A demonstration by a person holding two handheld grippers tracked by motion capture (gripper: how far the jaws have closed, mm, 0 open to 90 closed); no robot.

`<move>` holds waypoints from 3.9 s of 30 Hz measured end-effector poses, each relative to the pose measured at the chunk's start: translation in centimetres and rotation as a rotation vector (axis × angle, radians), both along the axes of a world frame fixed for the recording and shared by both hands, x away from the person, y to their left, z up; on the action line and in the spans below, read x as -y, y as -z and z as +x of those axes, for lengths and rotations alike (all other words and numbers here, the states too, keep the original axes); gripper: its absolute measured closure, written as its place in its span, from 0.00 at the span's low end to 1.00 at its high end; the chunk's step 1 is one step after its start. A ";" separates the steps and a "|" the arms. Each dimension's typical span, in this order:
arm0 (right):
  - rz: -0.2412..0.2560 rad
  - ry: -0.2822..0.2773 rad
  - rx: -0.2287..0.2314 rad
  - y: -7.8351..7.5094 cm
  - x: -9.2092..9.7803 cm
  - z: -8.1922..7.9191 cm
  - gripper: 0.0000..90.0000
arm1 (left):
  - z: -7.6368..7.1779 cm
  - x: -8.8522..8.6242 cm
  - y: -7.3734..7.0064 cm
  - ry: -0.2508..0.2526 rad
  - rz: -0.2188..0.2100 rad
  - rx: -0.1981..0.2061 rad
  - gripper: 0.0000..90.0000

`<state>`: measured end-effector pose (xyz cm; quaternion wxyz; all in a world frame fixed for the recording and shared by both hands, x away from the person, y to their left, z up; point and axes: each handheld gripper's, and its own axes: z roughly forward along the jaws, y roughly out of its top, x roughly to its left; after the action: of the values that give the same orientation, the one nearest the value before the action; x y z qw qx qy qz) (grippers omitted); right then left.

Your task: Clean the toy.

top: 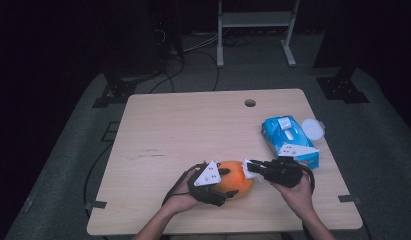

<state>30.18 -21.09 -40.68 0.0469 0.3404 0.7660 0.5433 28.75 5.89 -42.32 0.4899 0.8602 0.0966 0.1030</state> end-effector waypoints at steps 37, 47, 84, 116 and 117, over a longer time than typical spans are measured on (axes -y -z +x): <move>-0.139 -0.149 0.047 0.7 -0.4 -2.9 0.87 | -0.5 0.1 0.0 0.200 0.006 -0.181 0.39; -0.198 -0.066 -0.019 2.6 4.2 -3.3 0.81 | -0.4 0.0 0.1 0.204 -0.008 -0.200 0.39; -0.113 0.003 -0.003 2.5 7.3 -2.8 0.56 | 2.1 2.7 -0.2 0.072 0.084 -0.132 0.45; -0.102 0.045 0.011 2.4 7.0 -1.6 0.52 | 5.8 -5.0 -1.6 -0.249 -0.032 -0.076 0.18; -0.101 0.046 0.010 2.3 7.1 -1.7 0.52 | 5.7 -5.5 -1.6 -0.263 -0.040 -0.078 0.17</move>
<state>28.50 -28.15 -43.02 0.0802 0.3525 0.7841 0.5045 34.43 11.40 -40.74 0.4853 0.8334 0.2297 0.1310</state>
